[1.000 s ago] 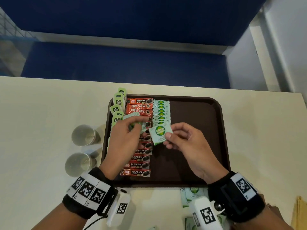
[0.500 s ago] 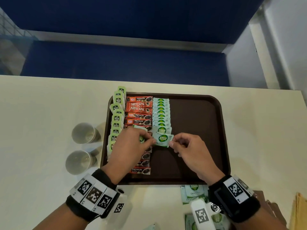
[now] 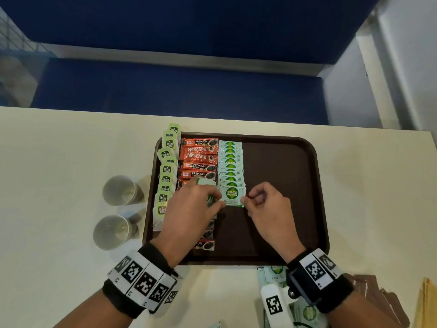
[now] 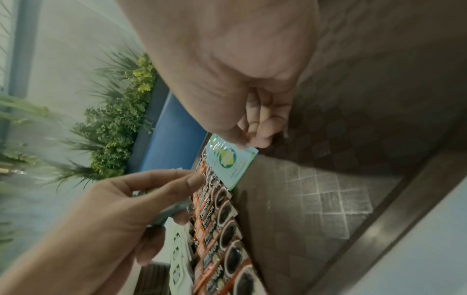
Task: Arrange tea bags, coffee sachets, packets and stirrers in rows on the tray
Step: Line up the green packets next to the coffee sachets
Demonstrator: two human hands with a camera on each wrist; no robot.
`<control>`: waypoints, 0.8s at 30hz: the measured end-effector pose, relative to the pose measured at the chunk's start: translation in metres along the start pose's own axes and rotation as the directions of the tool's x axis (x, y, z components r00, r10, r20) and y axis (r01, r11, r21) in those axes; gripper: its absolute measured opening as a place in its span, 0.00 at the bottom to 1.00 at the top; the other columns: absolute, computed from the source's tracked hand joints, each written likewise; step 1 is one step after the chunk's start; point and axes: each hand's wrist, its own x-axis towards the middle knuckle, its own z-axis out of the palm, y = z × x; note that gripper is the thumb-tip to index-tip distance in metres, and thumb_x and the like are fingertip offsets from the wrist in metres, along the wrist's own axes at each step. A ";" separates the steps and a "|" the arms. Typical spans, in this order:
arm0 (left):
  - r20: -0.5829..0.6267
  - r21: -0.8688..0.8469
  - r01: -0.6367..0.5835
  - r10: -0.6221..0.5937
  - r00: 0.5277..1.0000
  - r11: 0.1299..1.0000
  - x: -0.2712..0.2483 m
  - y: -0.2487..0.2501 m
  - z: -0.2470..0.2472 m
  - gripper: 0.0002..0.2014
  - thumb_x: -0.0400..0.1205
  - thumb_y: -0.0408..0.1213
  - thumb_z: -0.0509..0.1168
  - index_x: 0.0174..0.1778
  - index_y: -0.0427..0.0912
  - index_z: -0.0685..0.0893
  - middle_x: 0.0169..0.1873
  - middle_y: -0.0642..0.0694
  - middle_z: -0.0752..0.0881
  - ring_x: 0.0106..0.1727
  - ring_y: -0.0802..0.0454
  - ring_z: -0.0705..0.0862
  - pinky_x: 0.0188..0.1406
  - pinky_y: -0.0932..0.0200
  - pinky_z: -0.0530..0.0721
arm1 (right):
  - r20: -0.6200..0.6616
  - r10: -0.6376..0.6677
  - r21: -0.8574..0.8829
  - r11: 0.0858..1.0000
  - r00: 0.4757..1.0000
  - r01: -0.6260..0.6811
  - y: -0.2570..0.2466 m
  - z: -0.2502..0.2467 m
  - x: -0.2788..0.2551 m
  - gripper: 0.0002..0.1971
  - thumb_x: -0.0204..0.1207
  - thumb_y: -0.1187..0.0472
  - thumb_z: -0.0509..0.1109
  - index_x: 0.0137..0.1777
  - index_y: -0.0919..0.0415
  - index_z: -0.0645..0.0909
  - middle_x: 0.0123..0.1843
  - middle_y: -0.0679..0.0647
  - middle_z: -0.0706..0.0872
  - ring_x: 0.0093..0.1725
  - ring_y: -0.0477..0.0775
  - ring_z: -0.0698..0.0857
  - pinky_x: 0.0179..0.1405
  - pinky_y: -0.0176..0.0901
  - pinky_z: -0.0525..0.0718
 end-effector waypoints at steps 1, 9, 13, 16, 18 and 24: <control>-0.020 -0.027 0.001 -0.001 1.000 1.000 0.001 0.000 0.000 0.10 0.81 0.52 0.81 0.55 0.56 0.96 0.59 0.45 0.89 0.57 0.47 0.88 0.57 0.49 0.89 | -0.007 -0.038 0.004 0.999 0.999 0.038 -0.001 0.000 -0.002 0.11 0.79 0.57 0.84 0.46 0.52 0.83 0.33 0.49 0.87 0.33 0.42 0.86 0.34 0.32 0.82; -0.088 -0.153 0.034 -0.048 0.995 0.988 0.000 -0.009 -0.008 0.05 0.79 0.48 0.84 0.47 0.56 0.97 0.51 0.48 0.89 0.55 0.52 0.86 0.53 0.53 0.86 | 0.068 -0.169 -0.106 0.979 0.983 0.176 0.003 0.012 -0.005 0.20 0.75 0.57 0.87 0.51 0.46 0.75 0.40 0.46 0.83 0.37 0.47 0.83 0.39 0.47 0.89; -0.111 -0.168 0.025 -0.045 0.993 0.985 0.002 -0.015 -0.012 0.04 0.79 0.46 0.83 0.48 0.54 0.97 0.49 0.54 0.87 0.53 0.59 0.83 0.47 0.73 0.74 | 0.052 -0.218 -0.118 0.968 0.975 0.222 0.002 0.016 -0.001 0.19 0.76 0.59 0.86 0.52 0.47 0.75 0.41 0.44 0.83 0.40 0.46 0.82 0.41 0.47 0.88; -0.109 -0.188 0.032 -0.053 0.993 0.982 0.003 -0.018 -0.013 0.05 0.79 0.48 0.83 0.48 0.55 0.97 0.52 0.54 0.89 0.56 0.58 0.84 0.50 0.64 0.77 | 0.052 -0.241 -0.129 0.961 0.969 0.245 0.002 0.016 0.002 0.19 0.77 0.60 0.85 0.51 0.47 0.75 0.41 0.43 0.82 0.41 0.46 0.82 0.40 0.42 0.86; -0.107 -0.190 0.037 -0.058 0.993 0.981 0.003 -0.019 -0.012 0.05 0.80 0.49 0.82 0.48 0.56 0.97 0.52 0.54 0.90 0.56 0.58 0.85 0.52 0.61 0.78 | 0.054 -0.251 -0.134 0.957 0.966 0.256 0.002 0.015 0.003 0.18 0.77 0.60 0.85 0.51 0.48 0.76 0.41 0.43 0.82 0.42 0.46 0.82 0.40 0.38 0.84; -0.117 -0.224 0.023 -0.051 0.992 0.974 0.004 -0.017 -0.012 0.03 0.83 0.44 0.80 0.51 0.52 0.97 0.48 0.58 0.87 0.49 0.67 0.81 0.46 0.81 0.71 | 0.063 -0.255 -0.130 0.956 0.965 0.262 0.001 0.014 0.004 0.19 0.76 0.60 0.86 0.51 0.48 0.76 0.41 0.44 0.82 0.41 0.47 0.83 0.40 0.41 0.86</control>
